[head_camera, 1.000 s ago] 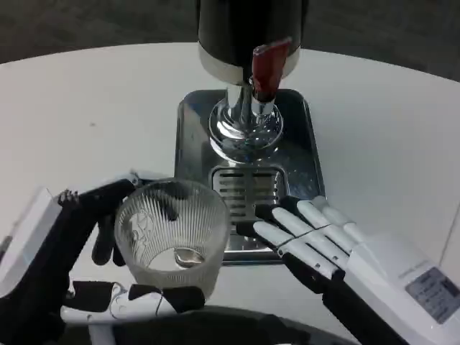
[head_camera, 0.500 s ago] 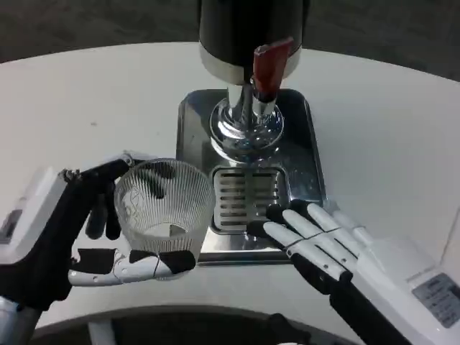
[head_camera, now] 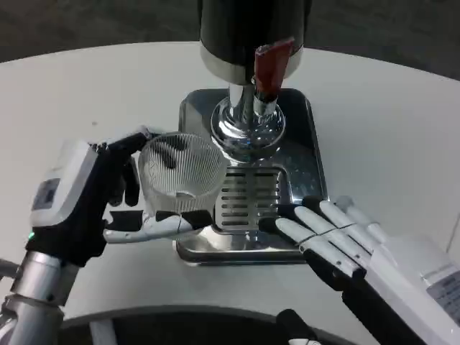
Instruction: Grasp the cup under the faucet to collect the drink, then remove the cup.
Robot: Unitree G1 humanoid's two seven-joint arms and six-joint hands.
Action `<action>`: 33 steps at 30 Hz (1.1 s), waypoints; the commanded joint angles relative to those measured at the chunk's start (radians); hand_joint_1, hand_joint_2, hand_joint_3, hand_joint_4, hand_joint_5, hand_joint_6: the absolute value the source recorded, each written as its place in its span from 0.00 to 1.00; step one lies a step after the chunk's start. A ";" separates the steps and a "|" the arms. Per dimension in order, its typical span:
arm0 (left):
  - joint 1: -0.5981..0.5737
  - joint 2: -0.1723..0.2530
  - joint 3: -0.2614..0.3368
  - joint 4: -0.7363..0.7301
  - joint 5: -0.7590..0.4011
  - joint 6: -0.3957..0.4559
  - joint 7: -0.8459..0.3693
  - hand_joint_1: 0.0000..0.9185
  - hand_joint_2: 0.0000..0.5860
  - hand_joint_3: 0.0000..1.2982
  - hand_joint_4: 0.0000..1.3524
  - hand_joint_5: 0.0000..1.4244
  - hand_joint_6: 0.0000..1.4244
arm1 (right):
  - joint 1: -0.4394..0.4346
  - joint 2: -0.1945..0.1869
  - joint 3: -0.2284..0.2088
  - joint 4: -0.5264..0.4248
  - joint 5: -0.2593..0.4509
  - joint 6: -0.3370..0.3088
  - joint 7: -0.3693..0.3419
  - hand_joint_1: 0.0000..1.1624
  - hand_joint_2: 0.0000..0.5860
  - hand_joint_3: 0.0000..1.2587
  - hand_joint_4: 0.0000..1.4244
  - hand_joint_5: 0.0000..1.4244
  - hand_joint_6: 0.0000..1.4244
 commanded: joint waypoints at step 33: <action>-0.486 -0.096 -0.406 0.705 0.156 -0.013 0.406 0.69 0.00 0.72 0.77 0.82 0.92 | 0.065 0.035 -0.021 0.006 -0.007 -0.028 -0.029 0.25 0.80 0.11 0.06 0.04 0.00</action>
